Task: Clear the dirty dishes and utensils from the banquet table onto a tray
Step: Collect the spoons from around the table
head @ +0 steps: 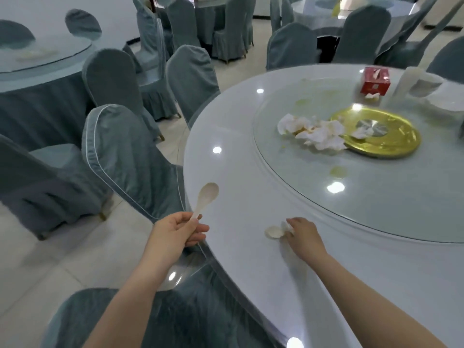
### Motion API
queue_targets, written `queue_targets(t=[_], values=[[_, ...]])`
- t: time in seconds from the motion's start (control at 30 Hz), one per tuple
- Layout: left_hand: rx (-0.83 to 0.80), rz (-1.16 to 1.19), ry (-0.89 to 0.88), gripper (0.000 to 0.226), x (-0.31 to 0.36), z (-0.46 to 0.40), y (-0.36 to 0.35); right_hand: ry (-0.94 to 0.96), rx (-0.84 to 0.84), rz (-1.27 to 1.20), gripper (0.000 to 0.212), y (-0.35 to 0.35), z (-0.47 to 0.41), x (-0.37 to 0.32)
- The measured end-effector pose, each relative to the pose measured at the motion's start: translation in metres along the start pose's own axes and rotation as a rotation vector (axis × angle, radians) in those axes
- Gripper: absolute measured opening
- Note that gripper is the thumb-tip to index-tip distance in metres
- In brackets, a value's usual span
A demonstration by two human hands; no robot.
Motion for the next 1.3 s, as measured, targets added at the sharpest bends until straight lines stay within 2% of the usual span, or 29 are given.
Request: queue_targets(t=[0.1, 0.23, 0.3, 0.4, 0.63, 0.8, 0.87, 0.97, 1.07, 1.2, 1.3], values=[[-0.005, -0.028, 0.005, 0.014, -0.003, -0.004, 0.004, -0.023, -0.015, 0.099, 0.029, -0.013, 0.002, 0.004], [-0.004, -0.010, 0.000, 0.015, -0.006, -0.002, 0.016, -0.088, -0.032, -0.003, 0.022, -0.014, 0.015, -0.005], [-0.009, 0.001, -0.019, 0.015, -0.005, 0.003, 0.026, -0.054, -0.051, -0.050, 0.015, -0.008, 0.025, -0.020], [-0.024, 0.027, -0.076, 0.014, -0.002, 0.015, 0.044, 0.004, 0.010, -0.158, 0.013, 0.006, 0.044, -0.056], [-0.102, 0.107, -0.265, 0.012, 0.017, 0.068, 0.122, 0.219, 0.189, -0.492, 0.031, 0.055, 0.132, -0.204], [-0.056, 0.093, -0.416, 0.010, 0.046, 0.111, 0.201, 0.381, 0.222, -0.748, 0.069, 0.089, 0.200, -0.329], [-0.014, 0.084, -0.463, 0.011, 0.060, 0.125, 0.231, 0.426, 0.239, -0.817, 0.060, 0.096, 0.220, -0.370], [0.020, 0.029, -0.500, 0.013, 0.075, 0.146, 0.273, 0.424, 0.250, -0.931, 0.026, 0.098, 0.243, -0.424], [0.061, -0.015, -0.538, 0.014, 0.085, 0.156, 0.315, 0.393, 0.174, -1.123, 0.010, 0.093, 0.253, -0.474], [0.125, -0.043, -0.569, 0.016, 0.086, 0.148, 0.369, 0.482, 0.074, -1.189, 0.005, 0.081, 0.250, -0.541], [0.155, -0.062, -0.583, 0.022, 0.078, 0.131, 0.405, 0.550, 0.000, -1.178, 0.022, 0.062, 0.237, -0.590]])
Point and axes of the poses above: each hand's wrist, its own z-axis away from the middle knuckle, its own y-axis out of the back of the hand, x = y × z, the point moved 3 cm from there along -z, towards the middle knuckle, and after that the axes turned 2 degrees about y, right-handed, at the moved point
